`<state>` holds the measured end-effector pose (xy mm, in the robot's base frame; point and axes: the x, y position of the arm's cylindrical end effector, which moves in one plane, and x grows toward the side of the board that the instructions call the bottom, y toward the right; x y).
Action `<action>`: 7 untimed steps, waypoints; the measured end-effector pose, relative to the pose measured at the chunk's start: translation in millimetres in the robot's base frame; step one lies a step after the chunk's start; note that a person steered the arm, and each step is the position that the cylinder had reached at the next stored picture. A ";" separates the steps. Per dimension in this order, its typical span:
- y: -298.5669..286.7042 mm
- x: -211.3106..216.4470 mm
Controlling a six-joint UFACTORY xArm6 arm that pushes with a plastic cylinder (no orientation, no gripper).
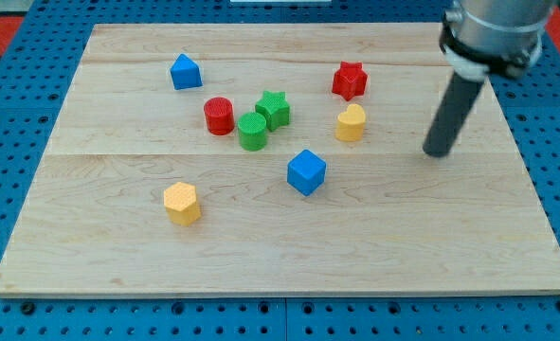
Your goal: Move the red star up and right
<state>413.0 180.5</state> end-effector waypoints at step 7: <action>-209.1 -113.5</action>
<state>299.5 -28.6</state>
